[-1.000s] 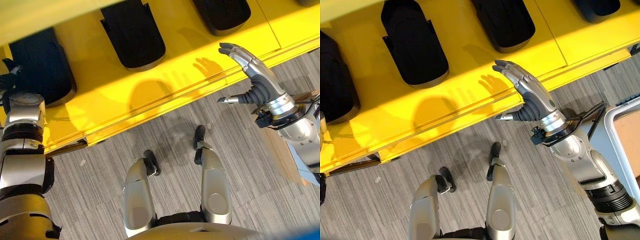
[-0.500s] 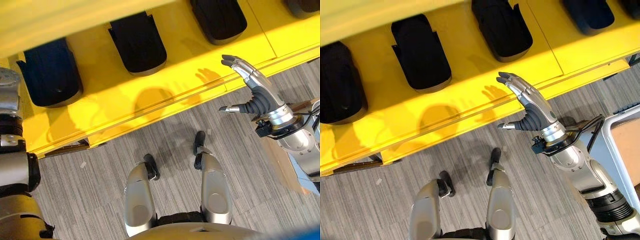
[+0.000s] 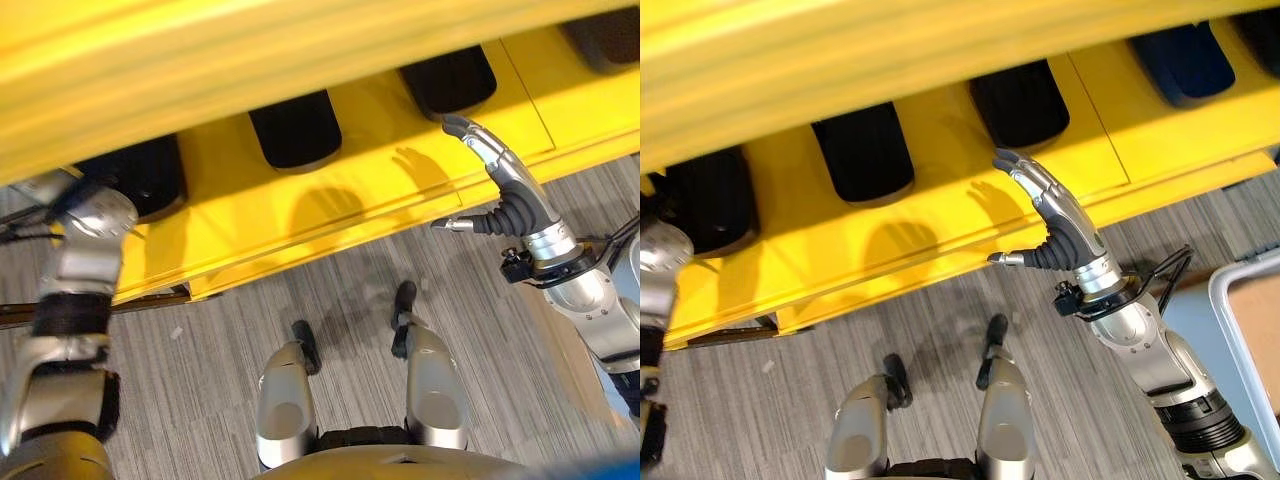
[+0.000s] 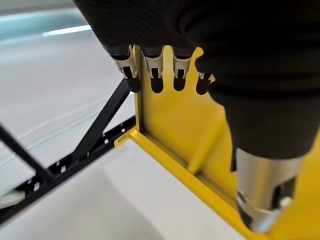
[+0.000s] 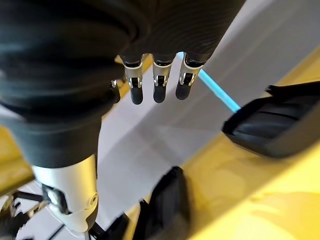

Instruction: Move parts from the plastic box to the shelf.

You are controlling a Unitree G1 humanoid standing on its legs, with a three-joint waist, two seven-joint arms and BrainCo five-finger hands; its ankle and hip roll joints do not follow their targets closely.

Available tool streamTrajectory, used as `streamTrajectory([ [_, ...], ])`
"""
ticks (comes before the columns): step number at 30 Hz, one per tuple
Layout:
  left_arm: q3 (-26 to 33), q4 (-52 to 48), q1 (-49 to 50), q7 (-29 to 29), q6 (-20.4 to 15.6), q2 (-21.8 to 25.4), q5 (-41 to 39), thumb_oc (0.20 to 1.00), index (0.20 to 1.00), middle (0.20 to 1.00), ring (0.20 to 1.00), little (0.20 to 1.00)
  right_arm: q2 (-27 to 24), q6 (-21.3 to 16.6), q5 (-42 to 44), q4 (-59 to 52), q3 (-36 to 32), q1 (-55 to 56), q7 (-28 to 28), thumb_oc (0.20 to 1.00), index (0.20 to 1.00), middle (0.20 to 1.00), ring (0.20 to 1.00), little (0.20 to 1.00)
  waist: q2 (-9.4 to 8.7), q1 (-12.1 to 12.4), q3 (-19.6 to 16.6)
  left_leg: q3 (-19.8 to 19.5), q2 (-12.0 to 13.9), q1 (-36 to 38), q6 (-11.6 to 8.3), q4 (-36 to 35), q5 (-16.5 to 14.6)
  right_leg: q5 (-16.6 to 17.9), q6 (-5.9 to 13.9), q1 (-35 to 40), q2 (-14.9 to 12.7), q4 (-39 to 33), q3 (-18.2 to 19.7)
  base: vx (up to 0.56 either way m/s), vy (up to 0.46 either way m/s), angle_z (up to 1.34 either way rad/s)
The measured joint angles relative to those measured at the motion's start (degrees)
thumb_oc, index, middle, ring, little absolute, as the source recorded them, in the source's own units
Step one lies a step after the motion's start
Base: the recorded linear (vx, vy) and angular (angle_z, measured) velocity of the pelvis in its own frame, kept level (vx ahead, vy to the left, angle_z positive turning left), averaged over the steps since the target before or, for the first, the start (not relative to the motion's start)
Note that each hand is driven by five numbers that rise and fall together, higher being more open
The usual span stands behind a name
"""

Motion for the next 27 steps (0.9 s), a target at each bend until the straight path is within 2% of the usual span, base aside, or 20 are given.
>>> streamTrajectory([
  [3,0.27,-6.19,6.56,-4.44,-2.33,-5.51,0.29,1.0,1.0,1.0,1.0,1.0,0.11,0.0,0.03,0.01,-1.04,0.76,0.18,1.0,1.0,1.0,1.0,1.0,1.48,1.77,-3.55,-0.03,-0.23,3.14,-0.99,-5.18,2.61,-0.93,-0.74,1.47,0.67,-0.33,-1.24,0.09,-0.212,0.15],
  [5,0.08,-9.16,10.18,-7.11,-4.06,-7.96,2.54,1.0,1.0,1.0,1.0,1.0,0.72,0.01,0.08,0.0,-1.38,1.66,0.8,1.0,1.0,1.0,1.0,1.0,1.59,2.21,-5.27,-0.82,0.07,5.8,-1.64,-7.69,3.54,-2.32,-0.51,3.65,1.05,-0.14,-2.2,0.12,-0.27,0.19],
  [6,0.12,-12.46,13.02,-8.96,-4.98,-9.66,2.61,1.0,1.0,1.0,1.0,1.0,1.83,0.02,0.13,-0.04,-1.45,2.74,1.28,1.0,1.0,1.0,1.0,1.0,1.52,2.18,-7.18,-1.33,0.36,6.31,-1.98,-8.78,3.86,-2.9,-0.37,4.23,1.34,-0.12,-2.84,0.13,-0.267,0.21],
  [7,0.08,-16.72,17.42,-12.17,-7.68,-12.54,2.94,1.0,1.0,1.0,1.0,1.0,3.4,0.08,0.55,-0.05,-1.39,5.05,1.9,1.0,1.0,1.0,1.0,1.0,1.38,2.96,-9.93,-1.52,0.73,7.6,-2.42,-10.46,4.41,-3.94,-0.28,5.11,1.88,0.15,-3.3,0.13,-0.265,0.13],
  [8,0.08,-16.72,17.42,-12.17,-7.68,-12.54,2.94,1.0,1.0,1.0,1.0,1.0,3.4,0.08,0.55,-0.05,-1.39,5.05,1.9,1.0,1.0,1.0,1.0,1.0,1.38,2.96,-9.93,-1.52,0.73,7.6,-2.42,-10.46,4.41,-3.94,-0.28,5.11,1.88,0.15,-3.3,0.08,-0.173,0.27],
  [9,-0.04,-18.45,22.76,-19.8,-12.25,-16.0,1.61,1.0,1.0,1.0,1.0,1.0,6.87,1.08,4.71,0.21,-1.27,8.83,2.96,1.0,1.0,1.0,1.0,1.0,1.59,3.63,-13.57,-2.44,0.74,9.21,-2.78,-12.82,5.23,-5.92,0.01,6.3,2.16,1.03,-4.5,0.09,-0.309,0.26],
  [11,-0.44,-18.27,24.43,-23.5,-12.9,-17.0,0.67,1.0,1.0,1.0,1.0,1.0,8.44,1.6,5.37,1.23,-1.09,9.19,3.76,1.0,1.0,1.0,1.0,1.0,1.83,4.52,-14.03,-3.05,1.1,9.14,-2.61,-12.92,5.48,-6.56,0.02,6.26,1.99,2.12,-4.76,0.09,-0.352,0.22],
  [12,-0.59,-19.4,25.73,-28.94,-13.48,-19.56,-4.05,1.0,1.0,1.0,1.0,1.0,9.91,2.28,7.05,3.28,-0.79,9.32,4.34,1.0,1.0,1.0,1.0,1.0,2.1,4.74,-14.27,-3.47,1.48,10.01,-2.46,-13.89,5.5,-7.91,-0.06,6.24,1.05,5.3,-5.63,0.04,-0.193,0.3],
  [13,-1.76,-21.12,27.94,-35.39,-13.72,-21.47,-9.45,1.0,1.0,1.0,1.0,1.0,13.25,4.22,9.49,3.82,-0.76,11.7,5.22,1.0,1.0,1.0,1.0,1.0,1.19,4.95,-16.1,-4.28,0.67,10.45,-2.67,-14.74,5.94,-10.25,-0.08,6.32,0.88,5.98,-5.14,0.04,-0.224,0.33],
  [14,-3.34,-21.32,30.5,-40.17,-13.83,-21.73,-12.53,1.0,1.0,1.0,1.0,1.0,13.61,5.06,11.64,3.89,0.33,12.48,6.22,1.0,1.0,1.0,1.0,1.0,1.29,5.7,-17.05,-4.49,0.73,10.96,-2.61,-15.74,6.82,-10.46,-0.25,6.36,1.25,6.01,-5.41,0.04,-0.241,0.31],
  [15,-4.46,-21.42,32.08,-45.79,-13.71,-21.72,-16.47,1.0,1.0,1.0,1.0,1.0,13.72,5.78,14.64,4.18,0.49,12.52,7.18,1.0,1.0,1.0,1.0,1.0,1.58,6.48,-17.2,-4.8,1.51,11.0,-2.67,-16.7,7.95,-10.63,-0.54,6.3,1.5,6.43,-6.07,0.04,-0.299,0.16],
  [17,-7.14,-22.52,35.5,-54.61,-13.1,-21.85,-24.13,1.0,1.0,1.0,1.0,1.0,13.74,7.28,20.27,4.66,0.63,13.33,8.75,1.0,1.0,1.0,1.0,1.0,1.68,7.73,-17.34,-4.92,2.01,11.08,-2.16,-16.65,8.28,-11.93,-0.63,6.21,2.17,7.41,-6.38,0.02,-0.255,0.06],
  [18,-7.4,-22.81,36.24,-56.57,-13.03,-21.86,-26.13,1.0,1.0,1.0,1.0,1.0,13.76,7.75,21.58,4.72,0.62,13.35,8.83,1.0,1.0,1.0,1.0,1.0,1.65,7.78,-17.35,-4.99,2.17,11.13,-1.88,-16.66,8.3,-12.21,-0.78,6.18,2.3,7.82,-6.47,0.01,-0.191,0.03],
  [19,-8.34,-22.54,36.32,-61.93,-11.57,-22.51,-34.02,1.0,1.0,1.0,1.0,1.0,14.63,8.78,26.18,6.43,0.69,13.22,9.59,1.0,1.0,1.0,1.0,1.0,1.43,7.75,-17.97,-5.27,2.5,11.08,-1.11,-16.65,8.11,-13.0,-1.27,5.89,2.35,8.63,-6.74,0.02,-0.19,0.03],
  [20,-10.12,-21.61,35.89,-65.31,-10.52,-22.81,-37.76,1.0,1.0,1.0,1.0,1.0,15.98,10.02,28.46,8.91,1.08,13.24,10.16,1.0,1.0,1.0,1.0,1.0,1.11,7.75,-18.97,-5.26,2.79,10.97,-1.09,-16.66,8.11,-14.0,-1.47,5.14,2.4,9.95,-6.66,0.03,-0.137,0.01],
  [23,-12.29,-17.24,34.27,-69.28,-6.81,-23.0,-43.87,1.0,1.0,1.0,1.0,1.0,15.86,11.92,31.36,11.39,1.07,13.67,11.0,1.0,1.0,1.0,1.0,1.0,1.01,6.79,-19.99,-5.16,3.04,11.0,-0.52,-16.87,8.38,-14.71,-2.03,4.4,2.56,11.24,-6.35,0.03,-0.096,-0.04],
  [27,-13.1,-14.79,34.96,-79.13,-2.45,-20.7,-46.38,1.0,1.0,1.0,1.0,1.0,14.62,12.53,34.56,11.41,0.71,16.37,12.67,1.0,1.0,1.0,1.0,1.0,1.04,5.0,-20.08,-4.58,3.42,11.05,-0.36,-17.64,8.66,-14.82,-2.17,3.67,3.01,11.44,-5.67,0.01,0.013,-0.09],
])
